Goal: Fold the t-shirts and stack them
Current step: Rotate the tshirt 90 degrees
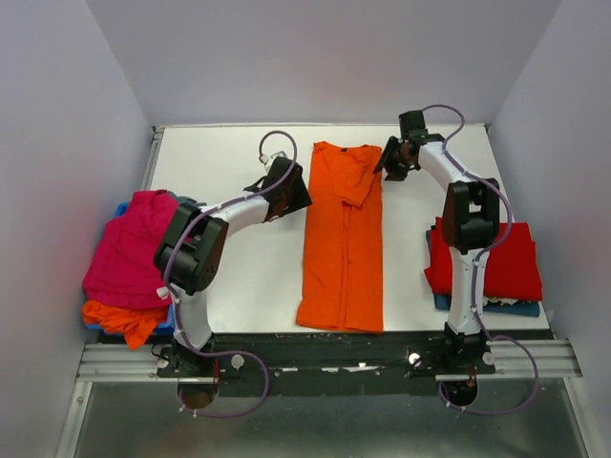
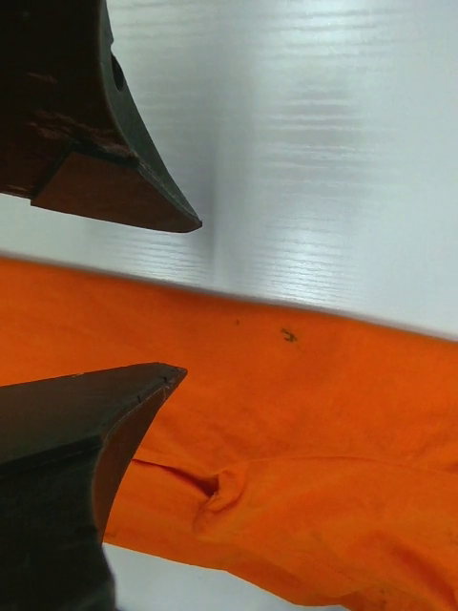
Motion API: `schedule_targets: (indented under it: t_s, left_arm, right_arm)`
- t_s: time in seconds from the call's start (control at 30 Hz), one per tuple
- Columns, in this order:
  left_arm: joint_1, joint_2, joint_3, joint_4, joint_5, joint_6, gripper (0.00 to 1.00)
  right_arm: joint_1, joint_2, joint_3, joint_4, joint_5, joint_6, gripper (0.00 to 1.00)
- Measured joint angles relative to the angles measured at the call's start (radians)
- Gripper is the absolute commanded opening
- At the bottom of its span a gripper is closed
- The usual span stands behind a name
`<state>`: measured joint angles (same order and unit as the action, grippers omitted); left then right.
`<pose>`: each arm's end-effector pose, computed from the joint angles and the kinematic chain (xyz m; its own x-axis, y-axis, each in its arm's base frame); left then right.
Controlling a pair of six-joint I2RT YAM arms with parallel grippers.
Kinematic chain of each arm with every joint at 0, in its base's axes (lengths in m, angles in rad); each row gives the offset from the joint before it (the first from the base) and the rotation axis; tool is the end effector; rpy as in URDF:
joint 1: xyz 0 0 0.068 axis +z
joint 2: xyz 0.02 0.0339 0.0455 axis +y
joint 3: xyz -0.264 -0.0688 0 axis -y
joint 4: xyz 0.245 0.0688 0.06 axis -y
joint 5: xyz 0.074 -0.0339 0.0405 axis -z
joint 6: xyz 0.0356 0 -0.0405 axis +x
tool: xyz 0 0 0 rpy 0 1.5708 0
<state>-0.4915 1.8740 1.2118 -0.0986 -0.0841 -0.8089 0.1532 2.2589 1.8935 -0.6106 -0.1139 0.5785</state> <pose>0.3613 -0.1900 0.1867 -0.7211 -0.4318 -0.5419 -0.1522 0.8617 -0.4841 0.4927 0.0802 0.1953 -0.8027 0.4257 -0.4177 0.2679 0.8831 0.3852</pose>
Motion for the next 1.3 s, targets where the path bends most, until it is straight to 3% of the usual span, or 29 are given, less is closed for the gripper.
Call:
schedule_targets:
  t_s: [0.13, 0.3, 0.5, 0.57, 0.67, 0.77, 1.3]
  left_arm:
    - [0.002, 0.074, 0.057, 0.007, 0.027, 0.002, 0.67]
    - [0.006, 0.146, 0.108, 0.008, 0.050, 0.001, 0.58]
    - [0.023, 0.190, 0.152, 0.018, 0.082, -0.007, 0.45]
    - [0.027, 0.207, 0.168, 0.023, 0.092, -0.012, 0.37]
    - [0.032, 0.231, 0.192, 0.031, 0.103, -0.025, 0.14]
    - [0.039, 0.261, 0.219, 0.039, 0.114, -0.037, 0.03]
    - [0.060, 0.347, 0.333, 0.053, 0.126, -0.081, 0.00]
  right_arm:
    - [-0.002, 0.060, 0.038, 0.001, -0.016, 0.000, 0.53]
    - [-0.003, 0.105, 0.071, 0.000, -0.044, 0.006, 0.47]
    - [-0.003, 0.143, 0.120, -0.012, -0.059, 0.014, 0.26]
    - [-0.003, 0.154, 0.135, -0.016, -0.062, 0.017, 0.18]
    - [-0.003, 0.177, 0.169, -0.028, -0.068, 0.023, 0.01]
    - [-0.003, 0.205, 0.220, -0.047, -0.067, 0.027, 0.01]
    - [-0.004, 0.348, 0.467, -0.086, -0.075, 0.049, 0.01]
